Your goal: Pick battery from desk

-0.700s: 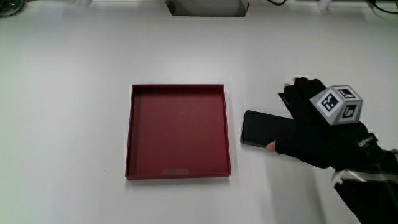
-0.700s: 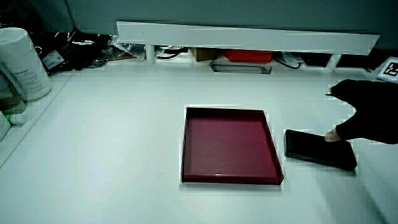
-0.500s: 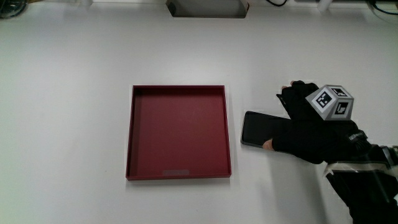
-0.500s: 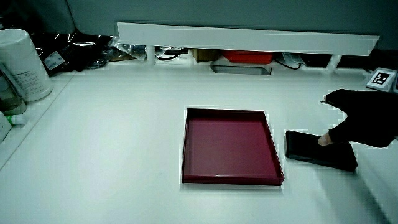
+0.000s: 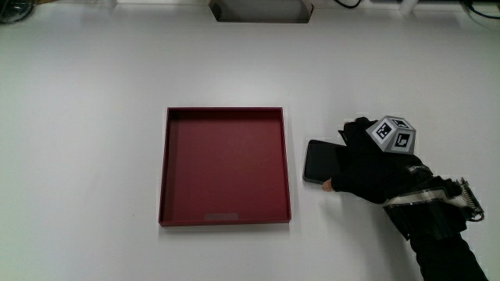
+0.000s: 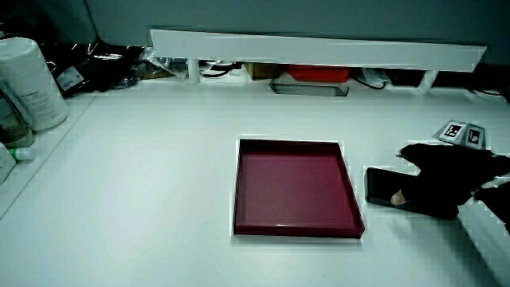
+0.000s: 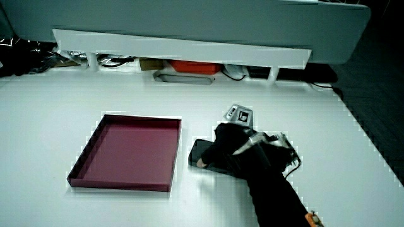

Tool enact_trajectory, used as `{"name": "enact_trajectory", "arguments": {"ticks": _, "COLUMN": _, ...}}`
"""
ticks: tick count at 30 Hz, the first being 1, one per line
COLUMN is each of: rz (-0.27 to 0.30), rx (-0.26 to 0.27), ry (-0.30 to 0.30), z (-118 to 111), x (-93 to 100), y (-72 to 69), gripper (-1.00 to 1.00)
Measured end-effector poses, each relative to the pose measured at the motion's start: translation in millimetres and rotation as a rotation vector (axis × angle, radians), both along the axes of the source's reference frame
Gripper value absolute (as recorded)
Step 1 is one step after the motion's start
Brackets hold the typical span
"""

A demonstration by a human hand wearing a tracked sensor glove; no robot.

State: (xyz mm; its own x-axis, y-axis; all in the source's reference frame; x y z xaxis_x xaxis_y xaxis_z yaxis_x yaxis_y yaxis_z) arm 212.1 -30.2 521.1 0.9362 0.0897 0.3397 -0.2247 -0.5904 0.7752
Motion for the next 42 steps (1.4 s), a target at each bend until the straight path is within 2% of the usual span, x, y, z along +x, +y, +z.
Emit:
{"name": "enact_trajectory", "arguments": {"ticks": 6, "rz": 0.002, "rx": -0.031, "ry": 0.022, "z": 19, "x": -0.8, "y": 3.9, "gripper": 0.00}}
{"name": "enact_trajectory", "arguments": {"ticks": 7, "rz": -0.001, "rx": -0.017, "ry": 0.035, "z": 22, "x": -1.4, "y": 4.7, "gripper": 0.00}}
{"name": "enact_trajectory", "arguments": {"ticks": 8, "rz": -0.004, "rx": -0.043, "ry": 0.041, "z": 26, "x": -1.6, "y": 5.8, "gripper": 0.00}}
{"name": "enact_trajectory", "arguments": {"ticks": 9, "rz": -0.013, "rx": -0.045, "ry": 0.023, "z": 25, "x": -3.7, "y": 6.4, "gripper": 0.00}}
{"name": "enact_trajectory", "arguments": {"ticks": 10, "rz": -0.003, "rx": -0.038, "ry": 0.047, "z": 30, "x": -2.0, "y": 6.7, "gripper": 0.00}}
{"name": "enact_trajectory", "arguments": {"ticks": 15, "rz": -0.013, "rx": -0.053, "ry": 0.056, "z": 36, "x": -3.5, "y": 9.1, "gripper": 0.00}}
{"name": "enact_trajectory", "arguments": {"ticks": 19, "rz": -0.003, "rx": -0.067, "ry": 0.067, "z": 43, "x": -1.7, "y": 9.8, "gripper": 0.21}}
{"name": "enact_trajectory", "arguments": {"ticks": 21, "rz": -0.010, "rx": -0.064, "ry": 0.056, "z": 37, "x": -4.2, "y": 9.9, "gripper": 0.32}}
{"name": "enact_trajectory", "arguments": {"ticks": 23, "rz": -0.009, "rx": -0.045, "ry": 0.069, "z": 38, "x": -3.5, "y": 9.9, "gripper": 0.42}}
{"name": "enact_trajectory", "arguments": {"ticks": 26, "rz": -0.002, "rx": 0.009, "ry": 0.052, "z": 33, "x": -5.2, "y": 9.6, "gripper": 0.58}}
{"name": "enact_trajectory", "arguments": {"ticks": 27, "rz": -0.003, "rx": 0.021, "ry": 0.068, "z": 34, "x": -5.2, "y": 9.2, "gripper": 0.63}}
{"name": "enact_trajectory", "arguments": {"ticks": 32, "rz": -0.016, "rx": 0.094, "ry": 0.022, "z": 29, "x": -6.3, "y": 8.8, "gripper": 0.89}}
{"name": "enact_trajectory", "arguments": {"ticks": 34, "rz": -0.028, "rx": 0.113, "ry": 0.026, "z": 28, "x": -8.1, "y": 8.5, "gripper": 1.00}}
{"name": "enact_trajectory", "arguments": {"ticks": 36, "rz": -0.041, "rx": 0.122, "ry": 0.044, "z": 30, "x": -8.0, "y": 7.9, "gripper": 1.00}}
{"name": "enact_trajectory", "arguments": {"ticks": 41, "rz": -0.040, "rx": 0.136, "ry": -0.005, "z": 22, "x": -9.6, "y": 7.6, "gripper": 1.00}}
{"name": "enact_trajectory", "arguments": {"ticks": 42, "rz": -0.043, "rx": 0.153, "ry": 0.011, "z": 19, "x": -10.3, "y": 7.0, "gripper": 1.00}}
